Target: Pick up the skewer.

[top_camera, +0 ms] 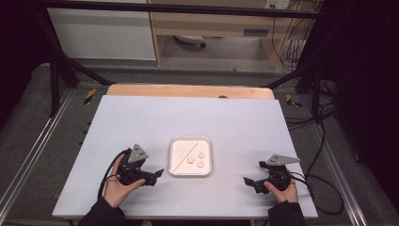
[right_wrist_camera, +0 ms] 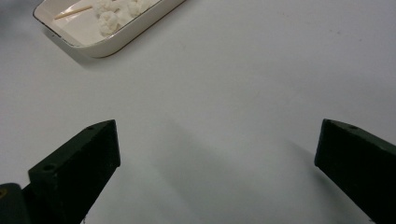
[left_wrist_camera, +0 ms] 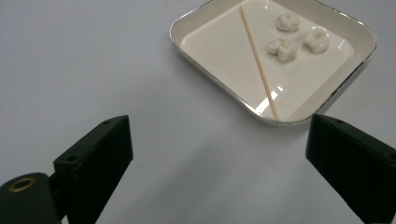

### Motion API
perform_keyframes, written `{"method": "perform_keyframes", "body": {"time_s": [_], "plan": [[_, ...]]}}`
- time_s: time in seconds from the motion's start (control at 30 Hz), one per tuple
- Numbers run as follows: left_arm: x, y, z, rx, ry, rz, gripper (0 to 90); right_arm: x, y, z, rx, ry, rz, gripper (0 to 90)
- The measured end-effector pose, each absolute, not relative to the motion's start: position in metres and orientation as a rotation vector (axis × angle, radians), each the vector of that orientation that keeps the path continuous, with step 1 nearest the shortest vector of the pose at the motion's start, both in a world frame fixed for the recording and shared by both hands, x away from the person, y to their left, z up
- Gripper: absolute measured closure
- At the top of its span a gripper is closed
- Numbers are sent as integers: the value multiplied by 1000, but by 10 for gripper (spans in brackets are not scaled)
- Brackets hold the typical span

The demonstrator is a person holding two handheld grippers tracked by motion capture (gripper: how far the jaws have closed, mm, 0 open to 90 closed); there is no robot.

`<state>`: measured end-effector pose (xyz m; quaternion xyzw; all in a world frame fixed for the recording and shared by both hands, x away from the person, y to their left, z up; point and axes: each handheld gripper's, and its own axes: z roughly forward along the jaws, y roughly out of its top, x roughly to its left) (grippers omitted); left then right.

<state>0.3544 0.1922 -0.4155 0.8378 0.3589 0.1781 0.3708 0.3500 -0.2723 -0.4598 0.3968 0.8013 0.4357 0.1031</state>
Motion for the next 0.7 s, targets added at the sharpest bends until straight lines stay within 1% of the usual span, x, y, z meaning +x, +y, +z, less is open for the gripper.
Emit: {"method": "perform_keyframes", "body": {"time_s": [0.17,0.37,0.53,0.7], "plan": [[361,173,-415,2159,921,447,76,350,-272,-460,1168,2366,1285,8],[369,160,-414,2155,932,439,94,350,-272,-460,1164,2373,1284,8],[378,146,-415,2165,941,413,147,350,-272,-460,1161,2375,1280,8],[385,134,-420,2200,941,419,201,350,-272,-460,1166,2374,1286,8]]}}
